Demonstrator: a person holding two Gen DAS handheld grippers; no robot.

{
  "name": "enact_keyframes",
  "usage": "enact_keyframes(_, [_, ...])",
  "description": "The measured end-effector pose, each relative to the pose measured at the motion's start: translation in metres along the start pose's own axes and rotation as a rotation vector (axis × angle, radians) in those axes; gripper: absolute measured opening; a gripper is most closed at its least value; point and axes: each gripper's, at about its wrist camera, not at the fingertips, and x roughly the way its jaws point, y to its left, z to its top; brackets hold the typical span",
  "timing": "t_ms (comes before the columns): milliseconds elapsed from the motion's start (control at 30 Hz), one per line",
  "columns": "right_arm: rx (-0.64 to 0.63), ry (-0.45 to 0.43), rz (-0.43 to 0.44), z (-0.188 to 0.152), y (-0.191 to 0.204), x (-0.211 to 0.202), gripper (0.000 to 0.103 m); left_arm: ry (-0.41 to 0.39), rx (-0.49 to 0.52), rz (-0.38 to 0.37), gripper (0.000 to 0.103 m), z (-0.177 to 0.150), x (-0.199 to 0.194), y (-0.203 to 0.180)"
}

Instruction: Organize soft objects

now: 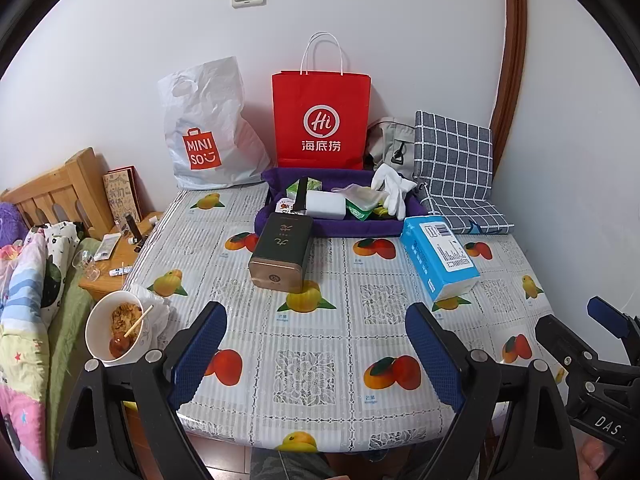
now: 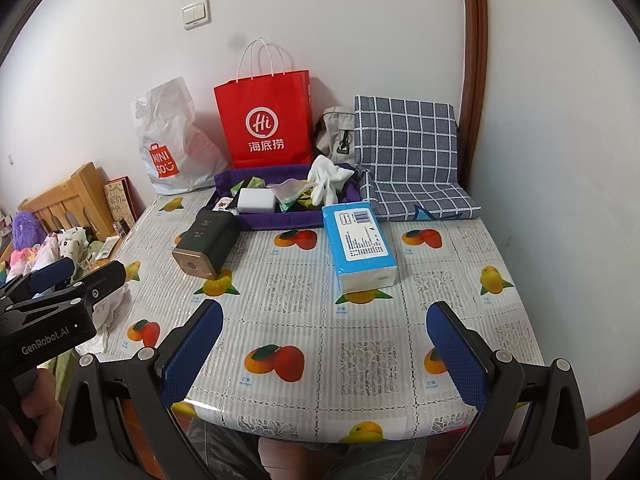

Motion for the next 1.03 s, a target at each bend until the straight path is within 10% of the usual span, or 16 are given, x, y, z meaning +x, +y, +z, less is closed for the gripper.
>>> enact_keyframes(1033, [-0.003, -0.008, 0.001, 0.0011, 0.001, -0.0023, 0.101, 0.003, 0.003, -0.003, 0.091, -0.0026, 0.0002, 0.0064])
